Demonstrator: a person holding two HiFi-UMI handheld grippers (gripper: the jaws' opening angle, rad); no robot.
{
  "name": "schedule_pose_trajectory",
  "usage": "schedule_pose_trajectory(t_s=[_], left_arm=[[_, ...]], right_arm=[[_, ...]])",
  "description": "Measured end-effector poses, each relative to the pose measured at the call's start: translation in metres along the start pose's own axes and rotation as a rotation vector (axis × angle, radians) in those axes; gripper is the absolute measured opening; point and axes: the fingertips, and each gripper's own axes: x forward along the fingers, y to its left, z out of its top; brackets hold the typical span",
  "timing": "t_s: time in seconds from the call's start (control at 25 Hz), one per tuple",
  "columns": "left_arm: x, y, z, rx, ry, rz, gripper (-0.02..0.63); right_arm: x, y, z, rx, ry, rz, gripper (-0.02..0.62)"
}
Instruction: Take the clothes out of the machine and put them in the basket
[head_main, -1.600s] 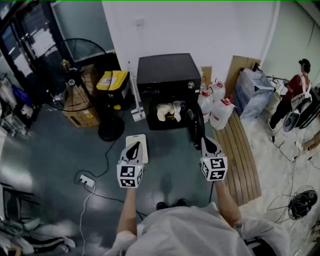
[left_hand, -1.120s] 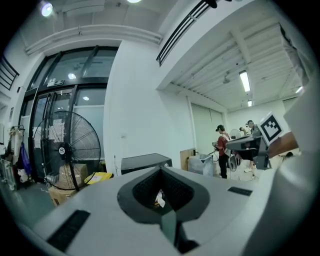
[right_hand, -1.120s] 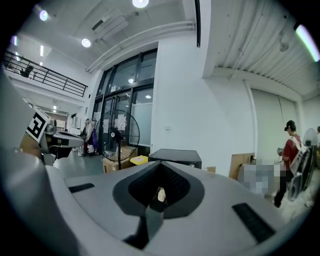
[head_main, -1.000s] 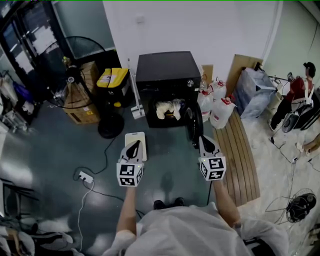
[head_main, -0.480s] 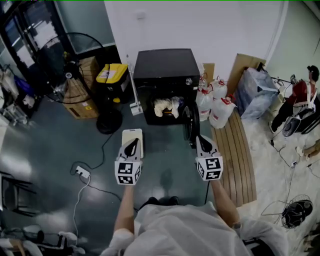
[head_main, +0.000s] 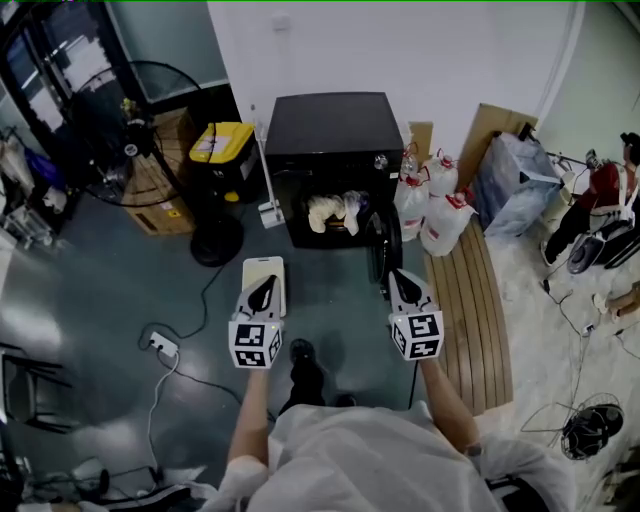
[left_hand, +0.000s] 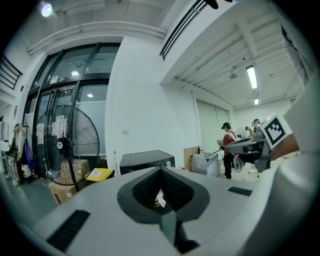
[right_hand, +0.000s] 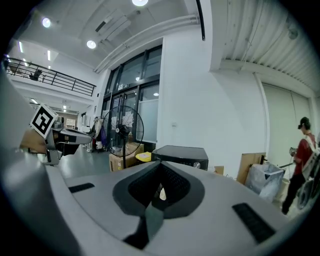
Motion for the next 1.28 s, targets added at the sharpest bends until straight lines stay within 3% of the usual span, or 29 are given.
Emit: schedule_pose_trajectory(t_s=[0.48, 0.84, 1.28], left_arm=[[0.100, 0.070, -0.003, 0.003, 0.000, -0.068, 0.018], [0.182, 0.162, 0.014, 0.000, 0.003, -0.126, 0.018], [0.250, 0.221, -0.002, -0.003, 0.075, -0.174, 0.018]], right_arm=[[0.111, 0.004, 0.014, -0.049, 0.026, -0.048, 0.025], [0.224, 0.021, 0.049, -0.069, 0.053, -0.079, 0.025], [0.308, 0.027, 0.046, -0.058, 0.122, -0.085, 0.025]])
